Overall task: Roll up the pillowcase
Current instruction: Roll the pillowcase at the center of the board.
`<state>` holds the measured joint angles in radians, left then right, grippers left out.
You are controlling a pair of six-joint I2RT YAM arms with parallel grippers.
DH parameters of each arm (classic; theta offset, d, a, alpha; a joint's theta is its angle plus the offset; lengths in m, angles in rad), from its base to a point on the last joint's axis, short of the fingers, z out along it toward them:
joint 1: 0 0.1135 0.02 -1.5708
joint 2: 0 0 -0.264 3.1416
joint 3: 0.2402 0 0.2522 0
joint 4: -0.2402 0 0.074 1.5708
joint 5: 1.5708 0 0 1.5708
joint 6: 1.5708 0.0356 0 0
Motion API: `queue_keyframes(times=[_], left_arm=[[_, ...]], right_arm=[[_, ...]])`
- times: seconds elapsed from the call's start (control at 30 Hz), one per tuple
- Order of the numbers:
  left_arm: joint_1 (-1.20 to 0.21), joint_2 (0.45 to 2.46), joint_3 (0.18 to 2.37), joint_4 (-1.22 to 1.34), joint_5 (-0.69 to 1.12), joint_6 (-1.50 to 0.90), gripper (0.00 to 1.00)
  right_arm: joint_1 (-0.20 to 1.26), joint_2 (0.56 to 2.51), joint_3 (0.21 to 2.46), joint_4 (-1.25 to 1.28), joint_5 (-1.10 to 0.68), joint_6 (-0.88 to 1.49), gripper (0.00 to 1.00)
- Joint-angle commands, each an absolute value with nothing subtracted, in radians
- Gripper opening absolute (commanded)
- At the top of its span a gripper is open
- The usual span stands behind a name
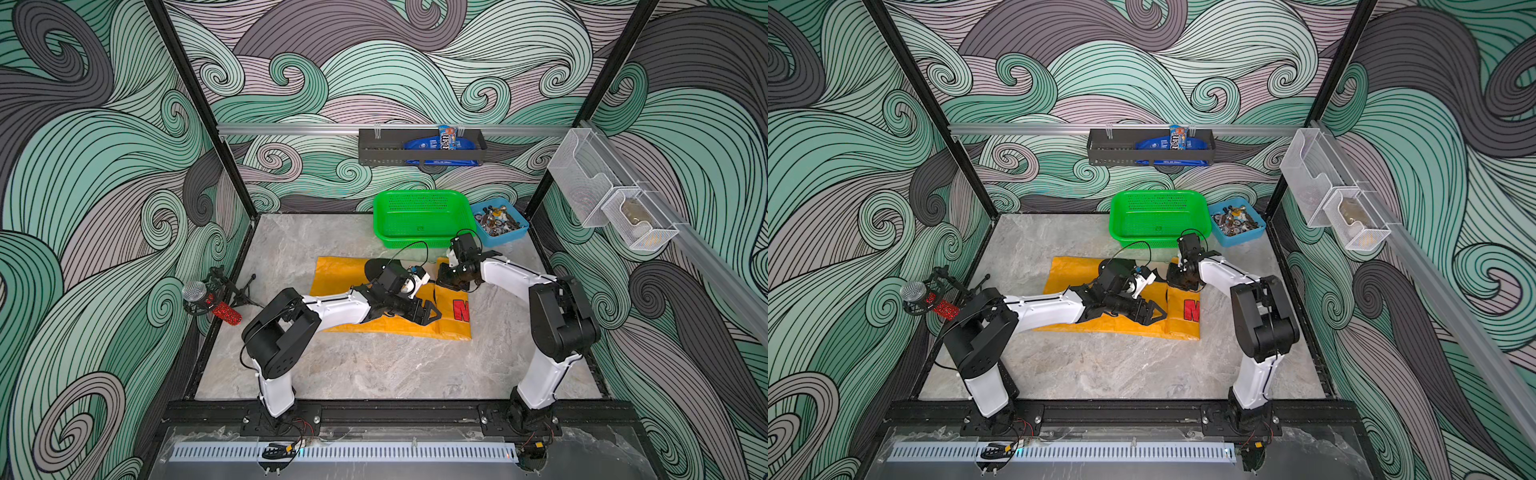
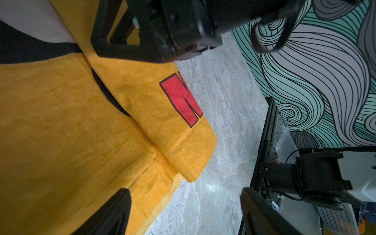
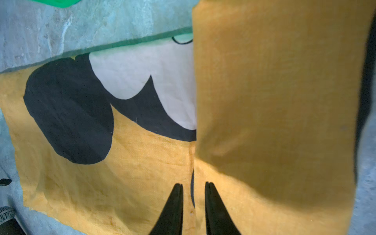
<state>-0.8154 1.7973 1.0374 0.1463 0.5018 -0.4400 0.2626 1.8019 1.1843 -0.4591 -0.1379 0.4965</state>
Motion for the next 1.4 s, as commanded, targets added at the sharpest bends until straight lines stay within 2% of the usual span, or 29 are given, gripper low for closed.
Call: queue_keyframes(times=[0.0,0.33,0.53,0.83,0.97,1.1,1.37], left_arm=[[-0.831,1.827,1.065,0.236,0.52,-0.509,0.86],[-0.93,1.991,1.231,0.257,0.497,-0.519,0.84],[-0.937,2.061,1.239,0.248,0.495,-0.499,0.84],[-0.937,2.116,1.232,0.194,0.494,-0.444,0.84],[-0.937,2.103,1.236,0.171,0.487,-0.429,0.84],[-0.937,2.07,1.259,0.143,0.485,-0.424,0.84],[-0.925,1.997,1.327,0.076,0.46,-0.39,0.84]], right_arm=[[0.204,1.732,1.194,-0.455,-0.171,0.449,0.23],[0.116,1.839,1.198,-0.282,-0.289,0.443,0.21],[0.074,1.901,1.16,-0.138,-0.328,0.485,0.21],[0.065,1.995,1.144,-0.071,-0.299,0.445,0.24],[0.062,1.969,1.143,-0.072,-0.287,0.423,0.26],[0.049,1.884,1.127,-0.075,-0.288,0.414,0.31],[0.035,1.64,0.963,-0.19,-0.305,0.359,0.5]])
